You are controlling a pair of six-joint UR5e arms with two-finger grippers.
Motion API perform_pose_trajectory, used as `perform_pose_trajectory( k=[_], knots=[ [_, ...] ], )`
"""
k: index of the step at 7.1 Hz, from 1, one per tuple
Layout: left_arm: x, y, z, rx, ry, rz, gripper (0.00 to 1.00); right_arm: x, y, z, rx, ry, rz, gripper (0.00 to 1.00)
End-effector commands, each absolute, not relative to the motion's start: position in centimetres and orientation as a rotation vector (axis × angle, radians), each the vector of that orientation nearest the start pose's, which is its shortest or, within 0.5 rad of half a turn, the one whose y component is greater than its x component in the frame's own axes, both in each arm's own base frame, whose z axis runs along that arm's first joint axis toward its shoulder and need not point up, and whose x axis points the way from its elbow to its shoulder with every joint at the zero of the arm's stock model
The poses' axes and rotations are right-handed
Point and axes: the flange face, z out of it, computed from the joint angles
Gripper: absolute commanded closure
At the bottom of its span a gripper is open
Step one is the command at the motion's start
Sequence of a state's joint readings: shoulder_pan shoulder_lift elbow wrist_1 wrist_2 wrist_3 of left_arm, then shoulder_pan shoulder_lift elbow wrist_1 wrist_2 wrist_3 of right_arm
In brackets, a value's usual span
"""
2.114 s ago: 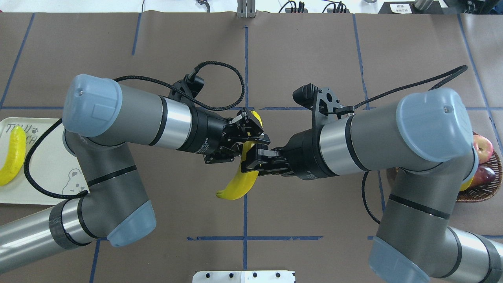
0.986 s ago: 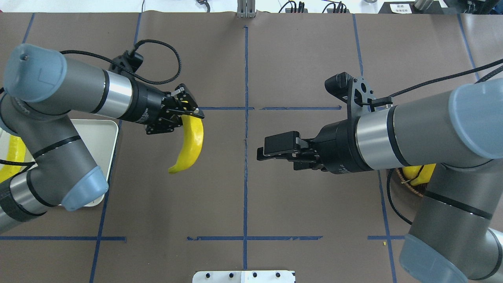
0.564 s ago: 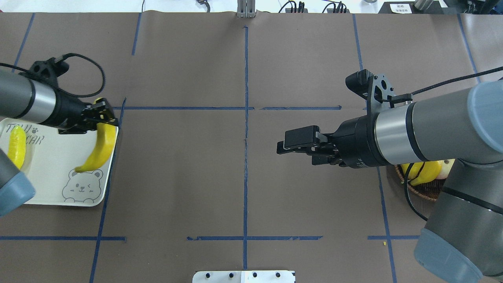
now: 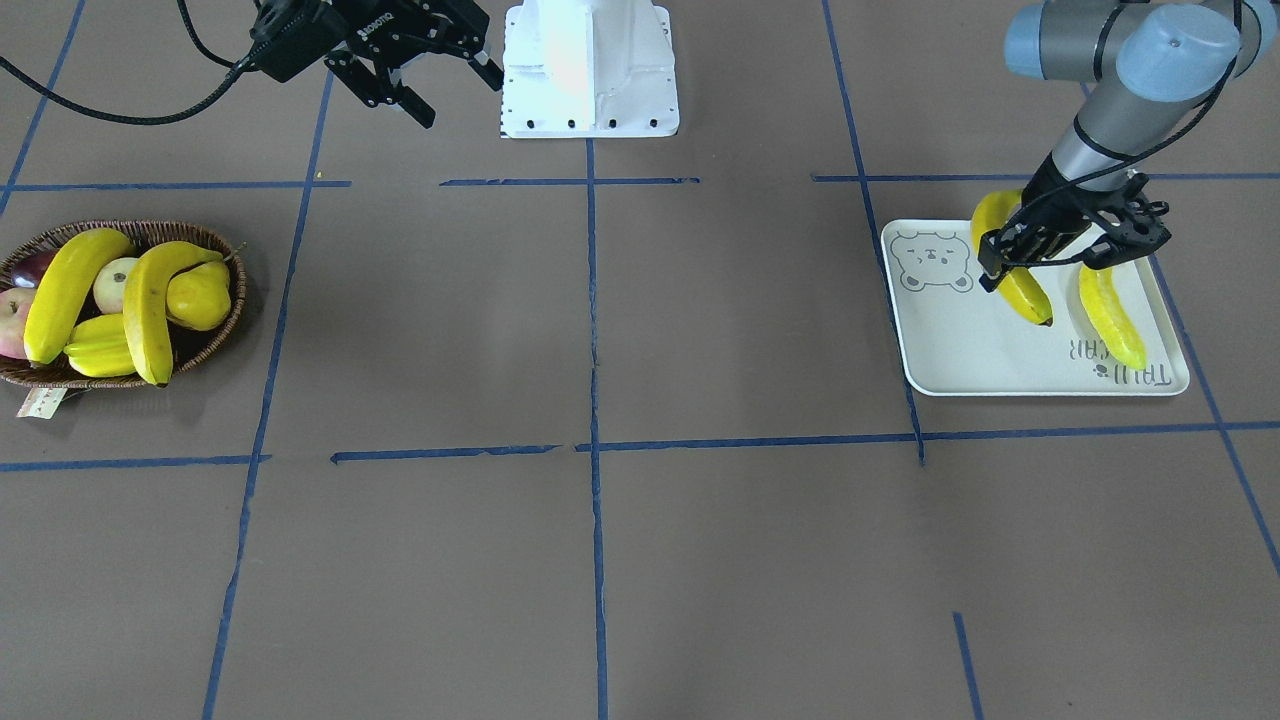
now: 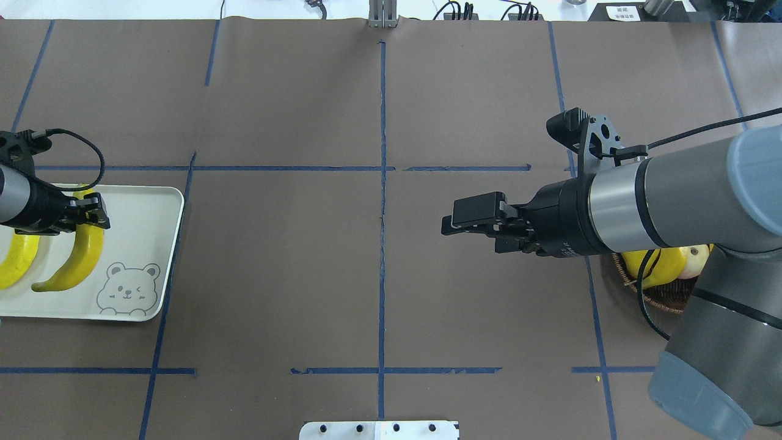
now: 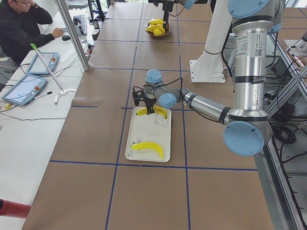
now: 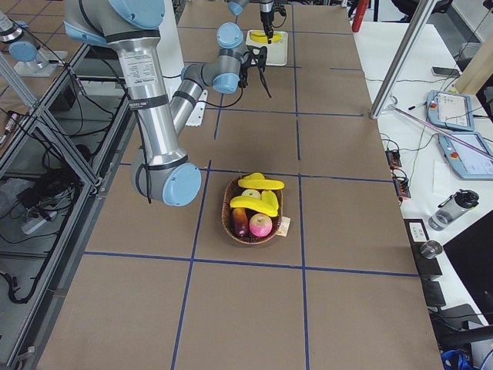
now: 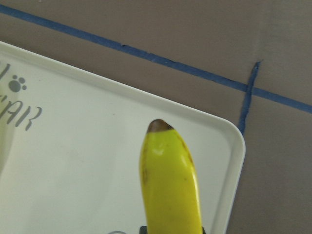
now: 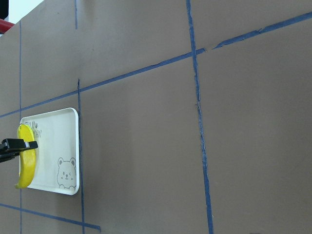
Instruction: Transfer all bananas from basket to plate
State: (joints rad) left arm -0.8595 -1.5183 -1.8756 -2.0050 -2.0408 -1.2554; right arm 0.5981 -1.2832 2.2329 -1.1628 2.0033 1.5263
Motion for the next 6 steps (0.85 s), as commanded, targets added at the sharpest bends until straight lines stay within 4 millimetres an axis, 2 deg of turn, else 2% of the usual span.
perform_pose_trajectory(
  k=[1, 3, 4, 5, 6],
  knots=[
    [25.1, -44.2, 53.8, 0.033, 0.732, -0.304, 1.0, -32.9, -33.4, 17.5, 0.073, -1.372, 0.17, 0.0],
    [24.7, -44.5, 56.7, 0.045, 0.675, -0.27, 1.0, -33.0, -33.4, 17.6, 0.074, -1.37, 0.172, 0.0],
    [24.6, -44.3, 57.6, 0.042, 0.665, -0.27, 0.94, -33.0, -33.4, 17.6, 0.074, -1.37, 0.172, 0.0],
    [24.2, -44.4, 58.5, 0.075, 0.657, -0.251, 0.16, -33.0, -33.4, 17.6, 0.073, -1.37, 0.173, 0.0],
    [24.3, -44.5, 59.1, 0.098, 0.656, -0.24, 0.0, -32.9, -33.4, 17.5, 0.073, -1.372, 0.173, 0.0]
  ],
)
